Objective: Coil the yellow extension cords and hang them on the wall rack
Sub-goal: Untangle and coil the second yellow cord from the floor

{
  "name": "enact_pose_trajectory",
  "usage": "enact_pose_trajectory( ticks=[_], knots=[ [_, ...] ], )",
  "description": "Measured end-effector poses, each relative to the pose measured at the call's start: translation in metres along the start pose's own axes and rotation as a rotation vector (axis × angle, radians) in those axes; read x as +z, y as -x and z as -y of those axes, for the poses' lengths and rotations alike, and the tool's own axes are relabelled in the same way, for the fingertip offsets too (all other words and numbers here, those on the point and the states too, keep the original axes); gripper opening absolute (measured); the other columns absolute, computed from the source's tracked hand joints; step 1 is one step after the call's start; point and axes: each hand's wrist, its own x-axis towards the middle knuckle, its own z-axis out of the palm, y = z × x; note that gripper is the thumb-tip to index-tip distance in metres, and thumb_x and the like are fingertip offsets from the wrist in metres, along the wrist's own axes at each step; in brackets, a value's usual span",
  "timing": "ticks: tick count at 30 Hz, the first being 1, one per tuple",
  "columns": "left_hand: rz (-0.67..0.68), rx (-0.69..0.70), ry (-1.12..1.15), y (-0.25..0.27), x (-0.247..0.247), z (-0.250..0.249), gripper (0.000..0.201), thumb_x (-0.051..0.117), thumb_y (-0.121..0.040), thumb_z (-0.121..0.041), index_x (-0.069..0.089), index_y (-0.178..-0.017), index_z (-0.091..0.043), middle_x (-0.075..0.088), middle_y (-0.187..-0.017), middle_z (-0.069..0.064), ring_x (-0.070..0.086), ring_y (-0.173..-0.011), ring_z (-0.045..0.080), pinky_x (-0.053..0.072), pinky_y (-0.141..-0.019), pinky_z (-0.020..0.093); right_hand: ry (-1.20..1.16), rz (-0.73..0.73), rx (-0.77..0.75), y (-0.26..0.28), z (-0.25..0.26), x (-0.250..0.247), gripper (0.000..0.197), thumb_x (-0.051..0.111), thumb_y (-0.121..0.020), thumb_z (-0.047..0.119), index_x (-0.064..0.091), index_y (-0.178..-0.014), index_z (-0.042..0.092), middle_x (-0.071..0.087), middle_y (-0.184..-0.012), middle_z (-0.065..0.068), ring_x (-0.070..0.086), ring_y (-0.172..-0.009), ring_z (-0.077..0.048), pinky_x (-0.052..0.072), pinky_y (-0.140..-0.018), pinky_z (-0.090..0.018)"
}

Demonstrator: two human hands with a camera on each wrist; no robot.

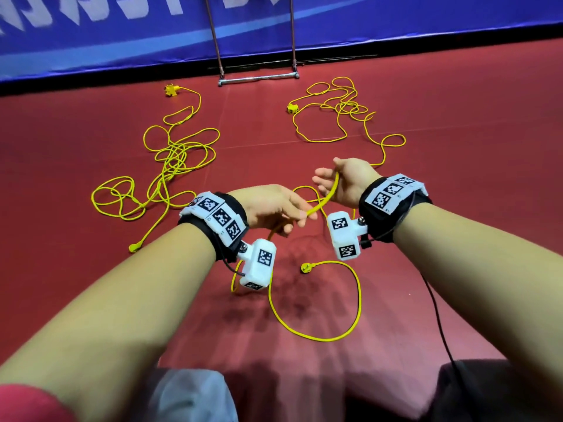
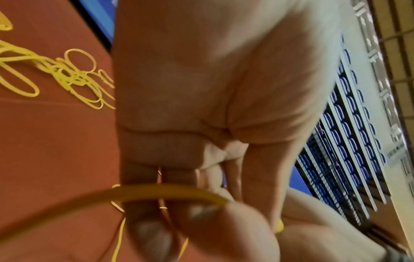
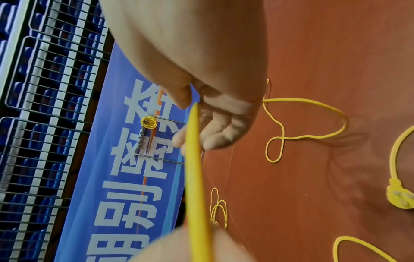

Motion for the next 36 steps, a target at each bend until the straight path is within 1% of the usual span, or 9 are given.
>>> enact_pose_trajectory(
  ticks=[5, 11, 15, 19, 22, 26, 30, 33, 36],
  knots=[
    [-0.194, -0.098, -0.109, -0.005, -0.002, 0.010, 0.023, 0.049, -0.094, 0.000, 0.068, -0.099, -0.012, 0.073, -0.091, 0.006, 0.068, -0.077, 0.020, 0.049, -0.069, 0.027, 0.192, 0.062, -0.149, 0.007, -0.001, 0.000, 0.028, 0.032, -0.105, 0.008, 0.052, -0.120, 0.021, 0.053, -0.065, -0.002, 0.050, -0.043, -0.012, 0.037, -0.049, -0.021],
    [-0.421, 0.019, 0.589, -0.010, -0.032, 0.003, 0.037, 0.042, -0.099, -0.045, 0.060, -0.102, -0.013, 0.069, -0.091, 0.004, 0.066, -0.086, 0.023, 0.045, -0.092, 0.041, 0.804, 0.435, -0.222, 0.022, -0.021, 0.011, 0.036, 0.042, -0.099, -0.004, 0.062, -0.116, 0.020, 0.061, -0.077, -0.003, 0.055, -0.049, -0.007, 0.039, -0.051, -0.022],
    [-0.452, 0.080, 0.860, -0.006, -0.037, 0.003, 0.036, 0.043, -0.100, -0.041, 0.053, -0.098, -0.006, 0.061, -0.076, 0.004, 0.068, -0.071, 0.024, 0.054, -0.071, 0.036, 0.992, 0.621, -0.178, 0.022, -0.036, 0.016, 0.037, 0.044, -0.097, -0.009, 0.069, -0.102, 0.018, 0.062, -0.074, -0.006, 0.059, -0.062, -0.015, 0.046, -0.069, -0.031],
    [-0.576, 0.127, 0.871, -0.005, -0.040, 0.000, 0.023, 0.041, -0.103, -0.027, 0.052, -0.092, -0.011, 0.041, -0.054, -0.003, 0.043, -0.040, 0.012, 0.045, -0.052, 0.024, 1.143, 0.696, -0.133, 0.022, -0.042, 0.017, 0.032, 0.049, -0.096, -0.007, 0.070, -0.105, 0.015, 0.069, -0.079, -0.006, 0.066, -0.071, -0.017, 0.048, -0.074, -0.032],
    [-0.535, 0.166, 0.723, -0.005, -0.034, 0.000, 0.014, 0.041, -0.102, -0.017, 0.055, -0.100, -0.014, 0.035, -0.051, -0.005, 0.031, -0.038, 0.010, 0.035, -0.049, 0.021, 1.103, 0.524, -0.120, 0.018, -0.042, 0.016, 0.024, 0.047, -0.103, 0.020, 0.061, -0.119, 0.011, 0.071, -0.091, -0.008, 0.067, -0.080, -0.020, 0.044, -0.070, -0.028],
    [-0.411, 0.257, 0.487, -0.002, -0.024, -0.009, 0.020, 0.039, -0.103, -0.014, 0.060, -0.101, -0.014, 0.043, -0.060, -0.003, 0.033, -0.042, 0.010, 0.036, -0.051, 0.022, 0.409, 0.241, 0.008, 0.013, -0.023, 0.013, 0.050, 0.026, -0.102, 0.055, 0.046, -0.113, 0.011, 0.070, -0.091, -0.015, 0.069, -0.080, -0.029, 0.049, -0.071, -0.034],
    [-0.206, 0.220, 0.240, -0.001, -0.011, -0.012, 0.017, 0.044, -0.102, -0.011, 0.061, -0.103, -0.012, 0.048, -0.065, 0.000, 0.038, -0.045, 0.012, 0.042, -0.054, 0.025, -0.053, 0.095, -0.024, 0.008, 0.001, 0.007, 0.038, 0.029, -0.105, 0.046, 0.042, -0.109, 0.010, 0.070, -0.087, -0.013, 0.070, -0.074, -0.025, 0.052, -0.065, -0.032],
    [-0.071, 0.075, 0.095, -0.002, -0.004, -0.005, 0.019, 0.046, -0.101, -0.009, 0.063, -0.106, -0.007, 0.052, -0.066, 0.002, 0.048, -0.051, 0.014, 0.050, -0.063, 0.031, -0.060, -0.051, -0.064, 0.003, 0.003, 0.003, 0.023, 0.033, -0.106, 0.026, 0.051, -0.105, 0.011, 0.061, -0.080, -0.005, 0.060, -0.066, -0.018, 0.045, -0.059, -0.028],
    [-0.142, -0.033, -0.005, -0.004, -0.004, 0.002, 0.022, 0.050, -0.095, -0.002, 0.067, -0.109, -0.008, 0.067, -0.084, 0.007, 0.063, -0.071, 0.021, 0.052, -0.074, 0.032, 0.107, -0.077, -0.160, 0.007, -0.001, 0.006, 0.019, 0.034, -0.105, 0.015, 0.045, -0.091, 0.017, 0.056, -0.068, -0.004, 0.056, -0.058, -0.020, 0.043, -0.056, -0.028]
  ],
)
